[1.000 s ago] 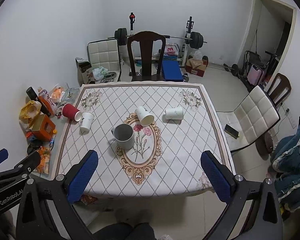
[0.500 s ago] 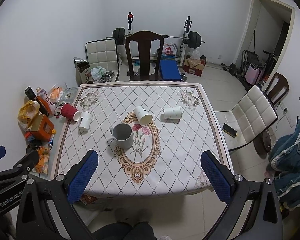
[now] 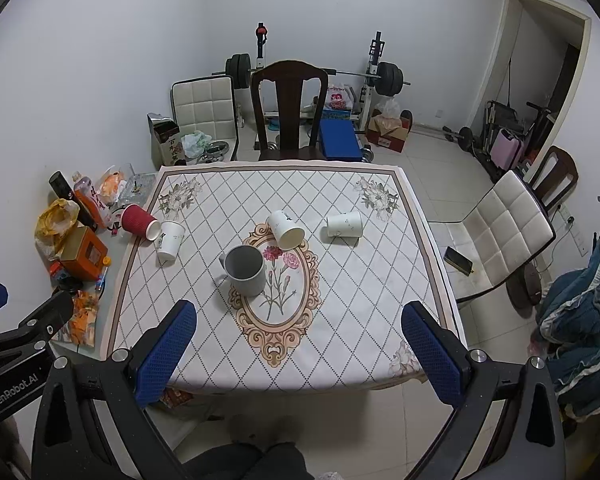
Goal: Flip cup upright
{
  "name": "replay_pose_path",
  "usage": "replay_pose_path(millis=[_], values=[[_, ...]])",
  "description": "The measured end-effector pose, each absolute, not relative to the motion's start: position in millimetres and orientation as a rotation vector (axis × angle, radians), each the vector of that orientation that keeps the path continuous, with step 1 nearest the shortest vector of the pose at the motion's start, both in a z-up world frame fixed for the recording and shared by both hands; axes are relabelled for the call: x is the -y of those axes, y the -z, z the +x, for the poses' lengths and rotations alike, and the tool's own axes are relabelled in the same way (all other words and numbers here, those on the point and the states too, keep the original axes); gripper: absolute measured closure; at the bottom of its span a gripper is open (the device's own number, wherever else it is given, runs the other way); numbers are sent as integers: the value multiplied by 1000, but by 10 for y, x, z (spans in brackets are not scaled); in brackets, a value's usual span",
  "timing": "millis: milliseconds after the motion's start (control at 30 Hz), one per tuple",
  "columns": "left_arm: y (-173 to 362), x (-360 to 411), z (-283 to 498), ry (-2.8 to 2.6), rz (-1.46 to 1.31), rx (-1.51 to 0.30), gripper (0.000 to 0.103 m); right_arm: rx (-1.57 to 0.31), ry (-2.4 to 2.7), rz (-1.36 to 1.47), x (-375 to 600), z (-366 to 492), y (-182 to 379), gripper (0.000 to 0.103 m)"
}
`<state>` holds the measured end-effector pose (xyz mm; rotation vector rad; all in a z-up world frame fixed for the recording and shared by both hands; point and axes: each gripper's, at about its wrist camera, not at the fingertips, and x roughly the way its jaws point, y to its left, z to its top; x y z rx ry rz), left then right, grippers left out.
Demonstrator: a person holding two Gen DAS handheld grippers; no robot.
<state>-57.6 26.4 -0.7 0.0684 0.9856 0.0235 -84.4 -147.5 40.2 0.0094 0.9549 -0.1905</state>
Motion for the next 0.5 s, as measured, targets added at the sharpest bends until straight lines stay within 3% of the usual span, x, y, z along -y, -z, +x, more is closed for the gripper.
replay_pose_path(millis=[500], values=[[7,-250,-573,-26,65,-987,1,-962,190,1,1493,-856,-384,0]])
